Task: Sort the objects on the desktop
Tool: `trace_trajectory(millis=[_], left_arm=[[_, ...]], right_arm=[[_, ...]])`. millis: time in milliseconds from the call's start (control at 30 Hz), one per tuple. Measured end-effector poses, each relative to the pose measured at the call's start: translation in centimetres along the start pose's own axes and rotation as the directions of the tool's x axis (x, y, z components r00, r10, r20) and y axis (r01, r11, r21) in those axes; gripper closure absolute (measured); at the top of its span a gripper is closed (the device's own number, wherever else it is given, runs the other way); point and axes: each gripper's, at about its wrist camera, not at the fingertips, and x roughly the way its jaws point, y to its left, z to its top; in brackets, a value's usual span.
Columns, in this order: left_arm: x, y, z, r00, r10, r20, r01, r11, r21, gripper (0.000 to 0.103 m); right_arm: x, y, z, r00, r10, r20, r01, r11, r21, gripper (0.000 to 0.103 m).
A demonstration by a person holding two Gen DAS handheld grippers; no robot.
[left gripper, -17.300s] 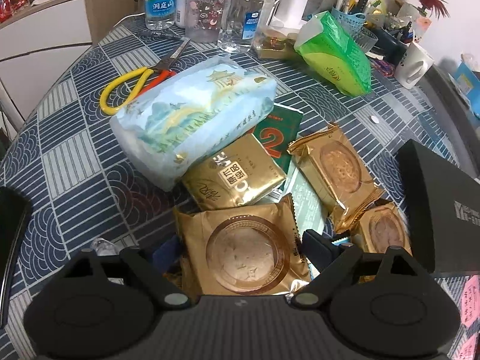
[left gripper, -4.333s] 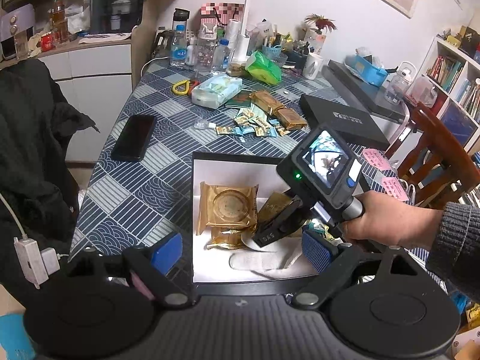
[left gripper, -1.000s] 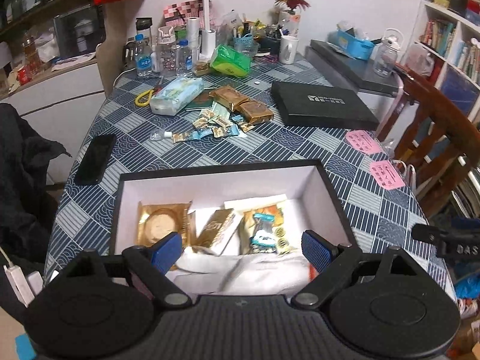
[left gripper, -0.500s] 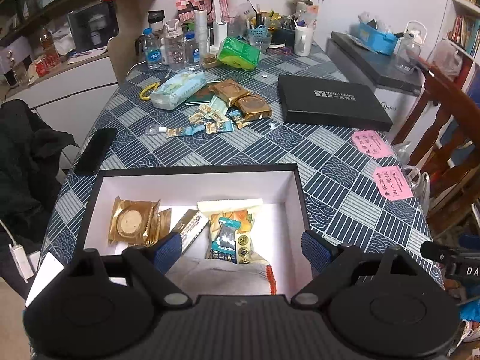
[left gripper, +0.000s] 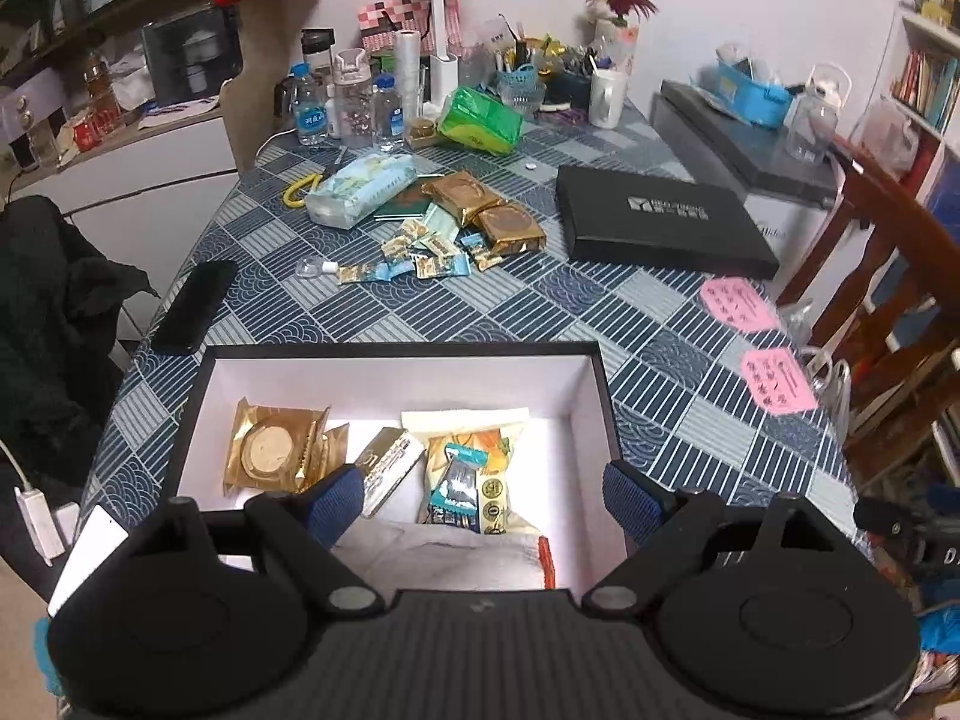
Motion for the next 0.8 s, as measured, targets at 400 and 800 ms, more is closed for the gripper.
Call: trace_trajectory(millis=[400, 800], left_arm=[[0.9, 1.9, -0.3, 1.000, -0.015, -0.012, 0.015, 1.000, -0.013, 0.000], [0.3, 0.0, 0.3, 0.998, 0.064, 0.000, -0.063, 0.992, -0.110, 0.000]], right_arm=[[0.9, 2.0, -1.5, 0.999, -0.015, -0.047, 0.014, 1.000, -0.009, 0.000], [2.8, 1.7, 0.8, 0.996, 0.071, -0.055, -0.072, 0.997, -0.032, 0.000]])
